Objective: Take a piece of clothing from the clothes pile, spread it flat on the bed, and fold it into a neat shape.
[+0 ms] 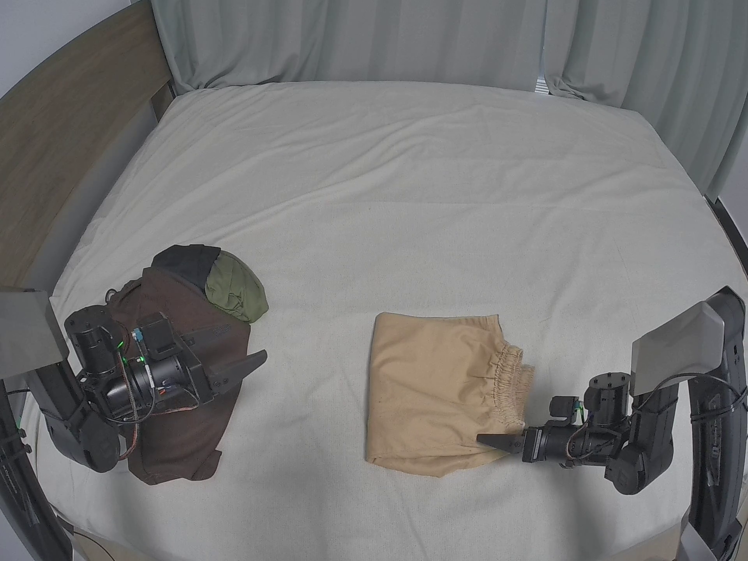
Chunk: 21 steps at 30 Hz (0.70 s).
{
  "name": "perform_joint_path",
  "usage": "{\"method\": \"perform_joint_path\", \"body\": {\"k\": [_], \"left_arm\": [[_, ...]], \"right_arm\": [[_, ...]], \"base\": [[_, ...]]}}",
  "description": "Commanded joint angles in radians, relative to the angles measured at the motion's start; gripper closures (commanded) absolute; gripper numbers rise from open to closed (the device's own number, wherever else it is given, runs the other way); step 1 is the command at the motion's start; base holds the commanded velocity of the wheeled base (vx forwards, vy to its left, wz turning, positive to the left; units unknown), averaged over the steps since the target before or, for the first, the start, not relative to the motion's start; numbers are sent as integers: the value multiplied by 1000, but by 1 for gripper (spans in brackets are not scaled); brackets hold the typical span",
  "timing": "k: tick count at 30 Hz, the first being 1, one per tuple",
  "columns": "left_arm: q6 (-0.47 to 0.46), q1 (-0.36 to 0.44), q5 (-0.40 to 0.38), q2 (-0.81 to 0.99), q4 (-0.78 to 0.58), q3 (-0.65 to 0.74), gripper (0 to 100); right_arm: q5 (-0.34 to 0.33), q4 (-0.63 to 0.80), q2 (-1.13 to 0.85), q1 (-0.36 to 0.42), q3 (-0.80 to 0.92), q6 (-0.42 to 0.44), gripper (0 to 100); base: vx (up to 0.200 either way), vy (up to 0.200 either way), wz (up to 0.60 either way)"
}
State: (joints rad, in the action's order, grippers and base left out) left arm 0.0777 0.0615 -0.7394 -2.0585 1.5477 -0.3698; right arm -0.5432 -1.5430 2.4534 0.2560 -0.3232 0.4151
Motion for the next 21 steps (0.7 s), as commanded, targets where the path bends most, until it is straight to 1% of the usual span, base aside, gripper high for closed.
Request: {"method": "perform_joint_path", "body": {"k": [1,3,9,10,21], "left_arm": [[1,0,-5,-2,0,0,0],[1,0,-5,0,0,0,0],[1,0,-5,-2,0,0,0],[1,0,-5,-2,0,0,0],[1,0,-5,-2,0,0,0]], "right_arm": [[11,-2,2,17,-19,7,0],[26,-2,2,20,-22,8,0],[29,-2,2,20,-23,8,0],[29,-2,2,20,-23,8,100],[29,-3,2,20,-22,7,100]], "base": [[0,0,0],[0,0,0],[0,0,0],[0,0,0],[0,0,0]]}}
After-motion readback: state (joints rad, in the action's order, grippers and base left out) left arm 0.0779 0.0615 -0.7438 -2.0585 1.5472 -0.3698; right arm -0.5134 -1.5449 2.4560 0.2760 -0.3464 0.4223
